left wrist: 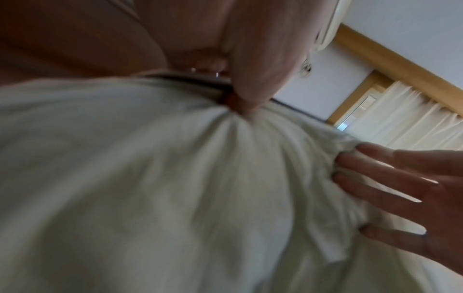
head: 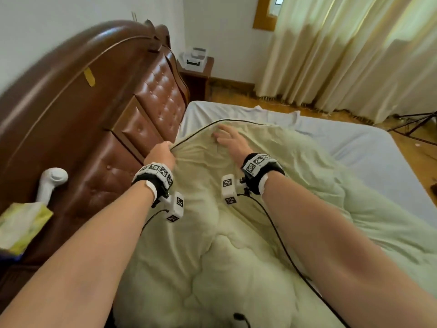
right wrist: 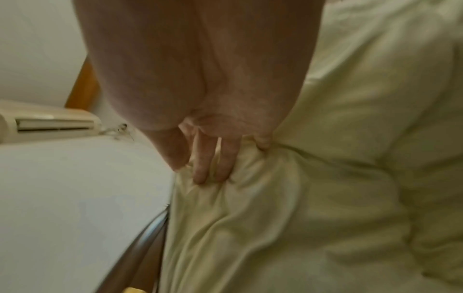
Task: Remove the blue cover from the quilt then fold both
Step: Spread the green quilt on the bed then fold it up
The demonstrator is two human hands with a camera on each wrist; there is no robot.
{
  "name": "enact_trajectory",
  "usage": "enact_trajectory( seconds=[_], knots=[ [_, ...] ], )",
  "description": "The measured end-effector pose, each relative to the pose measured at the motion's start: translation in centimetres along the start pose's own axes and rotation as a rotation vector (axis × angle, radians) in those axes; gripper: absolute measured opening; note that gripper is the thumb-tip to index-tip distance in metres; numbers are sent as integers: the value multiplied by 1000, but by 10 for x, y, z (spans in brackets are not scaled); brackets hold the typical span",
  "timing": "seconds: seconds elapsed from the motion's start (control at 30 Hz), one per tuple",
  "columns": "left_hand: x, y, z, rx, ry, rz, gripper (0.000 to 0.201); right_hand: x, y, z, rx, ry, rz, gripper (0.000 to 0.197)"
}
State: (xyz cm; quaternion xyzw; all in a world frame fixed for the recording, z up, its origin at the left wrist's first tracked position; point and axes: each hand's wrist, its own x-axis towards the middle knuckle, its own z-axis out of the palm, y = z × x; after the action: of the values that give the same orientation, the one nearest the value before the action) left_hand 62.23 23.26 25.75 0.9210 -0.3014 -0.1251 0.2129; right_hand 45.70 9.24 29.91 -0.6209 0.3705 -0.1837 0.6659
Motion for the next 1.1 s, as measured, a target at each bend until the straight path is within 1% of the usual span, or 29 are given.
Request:
enact_trajectory(
  seconds=[0.03,0.1,0.2,0.3,0.37,0.5,0.63,0.73,0.83,0.93,1.03,1.1],
  knots=[
    [3,-4,18,-36,-50,-3,40,-1,12,0,-39,-25,46,56],
    [0,0,56,-94,-152,-6,44,-10,39,-9,-127,-1,151,68],
    [-18,24,102,-104,-393,60,51,-36,83,-49,-210,62,307,69],
    [-44,57,130,-92,-578,162,49,-76,115,-100,-257,174,398,61],
    [-65,83,143,-92,-630,235,45,-105,131,-135,-279,249,438,56],
    [-126,151,171,-80,-688,370,35,-169,149,-209,-227,326,463,52],
    [-216,235,212,-64,-748,468,30,-249,165,-294,-191,372,441,44],
    [-306,311,253,-22,-763,597,29,-330,183,-373,-165,430,392,41],
    [-406,391,296,31,-840,792,28,-437,208,-464,-138,565,380,38],
    [-499,468,334,104,-925,993,28,-551,234,-552,-142,745,431,37],
    [-569,536,371,138,-969,1099,26,-639,258,-626,-155,899,433,38],
    [-609,574,399,166,-1000,1151,25,-682,277,-664,-152,954,447,39]
  ],
)
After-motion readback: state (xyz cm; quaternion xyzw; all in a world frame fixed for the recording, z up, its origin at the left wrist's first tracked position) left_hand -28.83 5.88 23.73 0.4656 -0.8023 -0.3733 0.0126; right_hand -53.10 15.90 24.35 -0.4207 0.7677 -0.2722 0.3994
